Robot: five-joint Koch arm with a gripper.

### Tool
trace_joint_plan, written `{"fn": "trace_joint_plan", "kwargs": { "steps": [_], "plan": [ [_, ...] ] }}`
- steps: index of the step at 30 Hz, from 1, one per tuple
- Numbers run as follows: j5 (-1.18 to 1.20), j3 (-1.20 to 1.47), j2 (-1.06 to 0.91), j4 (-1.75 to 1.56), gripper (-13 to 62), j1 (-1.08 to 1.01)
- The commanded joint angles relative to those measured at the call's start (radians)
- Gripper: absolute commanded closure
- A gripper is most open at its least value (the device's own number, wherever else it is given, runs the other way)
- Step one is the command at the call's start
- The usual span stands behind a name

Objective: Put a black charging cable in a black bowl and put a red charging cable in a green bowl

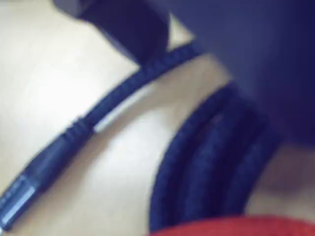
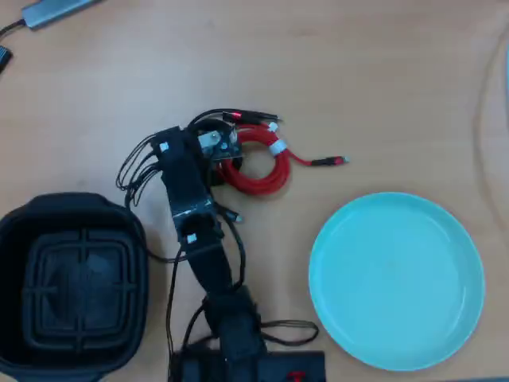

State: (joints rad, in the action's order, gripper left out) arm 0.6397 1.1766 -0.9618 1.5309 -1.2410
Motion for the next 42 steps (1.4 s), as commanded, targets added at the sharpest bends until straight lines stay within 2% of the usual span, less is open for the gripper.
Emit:
{"fn": "trace_joint_plan", "kwargs": {
  "steps": [1,4,10,11,13,24,30,42],
  "plan": [
    [0.028,-0.031,0.005,0.0,-1.0,-0.017],
    [0.031,-0.032,0.003,0.002,14.3,-0.015],
    [0.034,-0.034,-0.005,0.002,58.2,-0.011],
    [0.034,-0.037,-0.005,0.0,58.7,-0.011],
    [0.034,-0.037,-0.003,0.002,54.8,-0.012],
    [0.046,-0.038,-0.026,0.008,55.9,0.048],
    [0.041,-0.048,-0.258,0.008,55.8,0.087],
    [-0.015,-0.048,-0.477,0.006,55.9,0.146]
  ]
}}
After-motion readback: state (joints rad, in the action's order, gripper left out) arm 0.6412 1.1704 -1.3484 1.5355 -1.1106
